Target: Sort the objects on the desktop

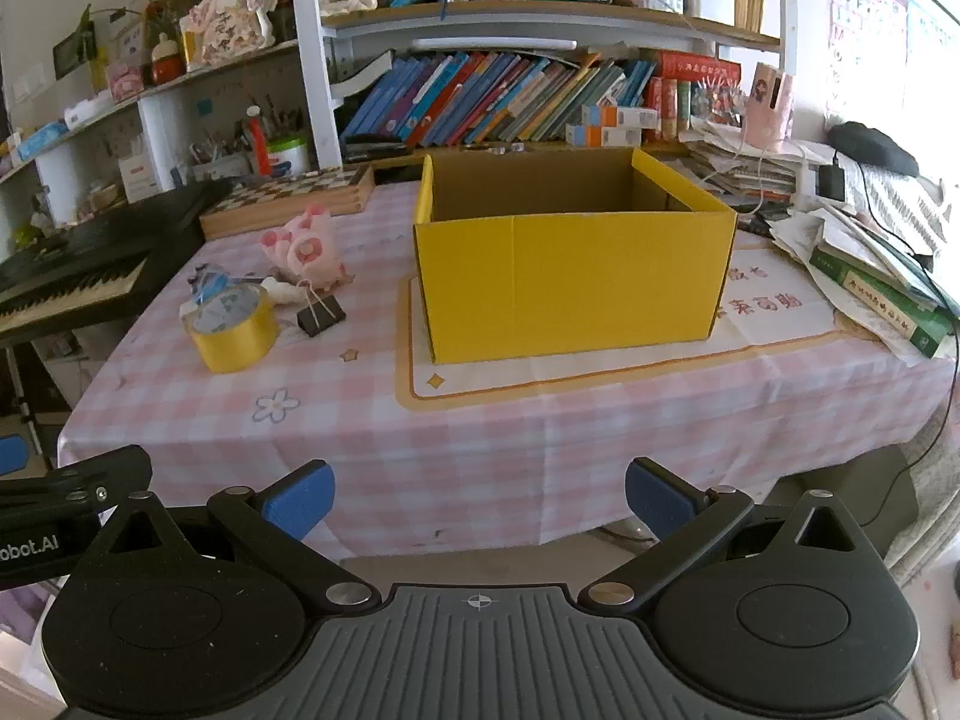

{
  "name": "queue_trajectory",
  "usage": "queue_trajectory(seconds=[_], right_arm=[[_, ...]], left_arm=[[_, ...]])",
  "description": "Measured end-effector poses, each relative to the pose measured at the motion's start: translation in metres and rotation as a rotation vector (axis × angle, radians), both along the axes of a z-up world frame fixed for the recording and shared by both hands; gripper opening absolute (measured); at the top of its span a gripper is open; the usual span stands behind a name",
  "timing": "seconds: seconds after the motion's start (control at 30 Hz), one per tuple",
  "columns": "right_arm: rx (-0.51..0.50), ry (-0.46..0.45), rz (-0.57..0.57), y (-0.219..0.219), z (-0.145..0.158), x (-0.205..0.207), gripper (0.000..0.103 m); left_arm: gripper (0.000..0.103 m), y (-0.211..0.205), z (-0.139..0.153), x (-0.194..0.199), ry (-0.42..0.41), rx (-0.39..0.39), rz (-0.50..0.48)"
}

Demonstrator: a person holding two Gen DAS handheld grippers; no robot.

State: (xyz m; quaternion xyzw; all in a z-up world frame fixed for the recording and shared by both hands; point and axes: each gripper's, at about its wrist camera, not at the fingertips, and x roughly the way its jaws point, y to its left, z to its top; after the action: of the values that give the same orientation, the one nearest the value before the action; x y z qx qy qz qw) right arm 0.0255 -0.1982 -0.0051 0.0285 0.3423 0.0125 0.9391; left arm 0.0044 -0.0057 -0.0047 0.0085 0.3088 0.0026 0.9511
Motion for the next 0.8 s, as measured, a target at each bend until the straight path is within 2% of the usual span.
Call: queue_trajectory(seconds=[0.27, 0.8], right_arm=[[0.01, -0.001, 0.013, 0.0009, -0.0025, 0.0009, 0.103], [0.006, 0.002, 0.024, 0.0032, -0.0025, 0.0033, 0.103]], left_arm=[[0.103, -0.0046, 0.0001, 0.0003, 0.008, 0.025, -0.009], [0.103, -0.0034, -0.0012, 0.0046, 0.005, 0.018, -0.025]])
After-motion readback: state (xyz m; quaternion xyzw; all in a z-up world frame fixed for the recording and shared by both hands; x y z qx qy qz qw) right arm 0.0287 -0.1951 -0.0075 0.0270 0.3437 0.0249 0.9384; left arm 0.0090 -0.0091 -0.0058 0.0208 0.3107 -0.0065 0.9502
